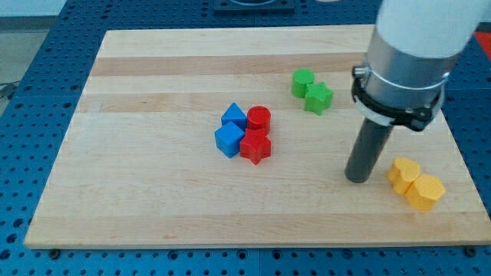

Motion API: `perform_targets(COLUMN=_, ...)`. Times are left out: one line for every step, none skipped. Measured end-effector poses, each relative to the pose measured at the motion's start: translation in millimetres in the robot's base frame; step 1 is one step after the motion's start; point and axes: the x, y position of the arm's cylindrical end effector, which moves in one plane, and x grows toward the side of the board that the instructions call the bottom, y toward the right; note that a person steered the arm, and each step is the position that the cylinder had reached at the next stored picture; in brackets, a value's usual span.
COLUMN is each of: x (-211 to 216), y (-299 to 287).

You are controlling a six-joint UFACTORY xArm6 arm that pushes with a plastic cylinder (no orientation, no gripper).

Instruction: Push the green blocks towards the yellow blocks

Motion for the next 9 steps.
perform_targets(x=0.0, y=-5.4)
perform_targets(x=-32.0, y=-5.9)
perform_targets(x=-122.7, y=-5.9)
perform_targets(x=-140.5, y=-1.0)
perform_targets(x=-214.8, y=6.9)
perform_targets(x=-258.7, y=-12.1)
perform_targets(x=-277.3, y=-45.2)
perform_targets(x=-254.3, y=-67.5)
perform_targets(x=-213.7, y=-68.7)
